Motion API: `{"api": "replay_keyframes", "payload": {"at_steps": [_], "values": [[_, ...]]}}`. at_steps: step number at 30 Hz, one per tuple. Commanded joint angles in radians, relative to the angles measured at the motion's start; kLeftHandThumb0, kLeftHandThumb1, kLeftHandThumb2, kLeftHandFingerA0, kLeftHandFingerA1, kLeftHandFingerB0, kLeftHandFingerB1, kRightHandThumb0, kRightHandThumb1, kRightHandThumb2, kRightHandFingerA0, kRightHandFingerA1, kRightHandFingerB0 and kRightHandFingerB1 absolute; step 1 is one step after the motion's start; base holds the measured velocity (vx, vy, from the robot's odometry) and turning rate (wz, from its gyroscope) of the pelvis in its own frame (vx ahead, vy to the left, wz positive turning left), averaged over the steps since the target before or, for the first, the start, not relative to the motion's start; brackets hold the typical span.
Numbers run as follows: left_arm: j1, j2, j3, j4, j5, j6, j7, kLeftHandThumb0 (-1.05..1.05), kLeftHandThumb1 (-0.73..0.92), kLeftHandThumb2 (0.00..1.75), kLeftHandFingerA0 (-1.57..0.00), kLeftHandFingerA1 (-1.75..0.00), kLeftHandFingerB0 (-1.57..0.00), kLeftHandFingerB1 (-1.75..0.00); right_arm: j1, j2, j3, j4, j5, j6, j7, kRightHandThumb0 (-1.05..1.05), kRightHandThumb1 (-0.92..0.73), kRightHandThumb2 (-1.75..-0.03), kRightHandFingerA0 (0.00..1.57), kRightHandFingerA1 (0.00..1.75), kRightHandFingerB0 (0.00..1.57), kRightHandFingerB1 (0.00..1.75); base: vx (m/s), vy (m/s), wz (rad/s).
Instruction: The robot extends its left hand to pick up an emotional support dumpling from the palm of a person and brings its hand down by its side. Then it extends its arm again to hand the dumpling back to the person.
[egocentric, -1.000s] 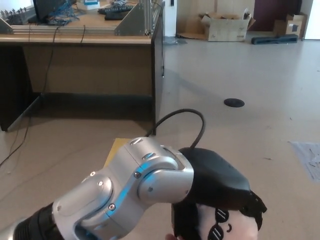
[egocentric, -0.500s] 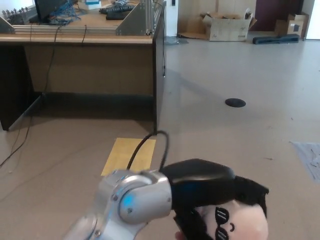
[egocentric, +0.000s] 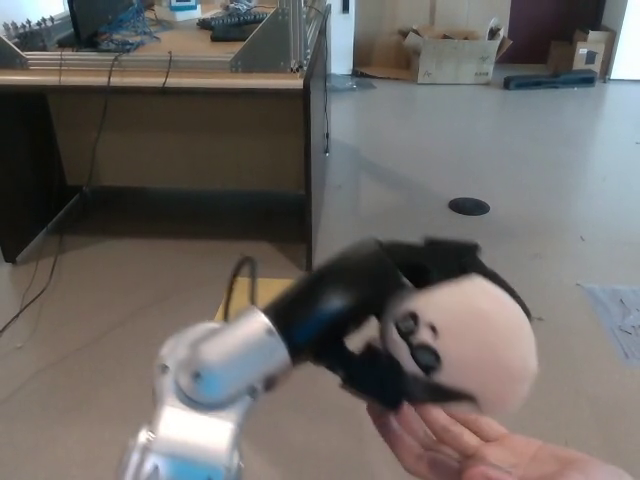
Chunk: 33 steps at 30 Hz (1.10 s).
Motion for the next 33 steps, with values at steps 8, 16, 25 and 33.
{"api": "replay_keyframes", "payload": {"at_steps": [8, 16, 25, 33], "values": [[-0.285, 0.032, 0.756, 0.036, -0.664, 0.664, 0.176, -0.34, 0.83, 0.69, -0.90, -1.48, -0.79, -0.89, -0.029, 0.004, -0.007, 0.011, 0.020, 0.044, -0.013, -0.52, -0.57, -0.58, 0.77, 0.47, 0.40, 0.33, 0.00, 0.000, 0.00], [-0.067, 0.194, 0.989, 0.044, -0.688, 0.751, 0.058, -0.27, 0.86, 0.69, -0.82, -1.45, -0.79, -0.91, 0.017, -0.017, -0.012, -0.010, 0.022, 0.035, 0.006, -0.53, -0.59, -0.58, 0.77, 0.47, 0.40, 0.33, 0.00, 0.000, 0.00], [0.193, 0.284, 1.215, 0.228, -0.728, 0.826, -0.020, -0.33, 0.77, 0.66, -0.96, -1.48, -0.71, -0.80, 0.066, -0.010, -0.011, -0.012, 0.017, 0.011, 0.002, -0.51, -0.59, -0.59, 0.77, 0.48, 0.38, 0.33, 0.00, 0.000, 0.00], [0.405, 0.260, 1.141, 0.417, -0.633, 0.514, -0.037, -0.12, 0.92, 0.69, -0.80, -1.62, -0.58, -1.11, 0.125, -0.020, -0.009, -0.027, 0.013, 0.003, 0.012, -0.52, -0.60, -0.59, 0.77, 0.46, 0.37, 0.32, 0.00, 0.000, 0.00]]}}
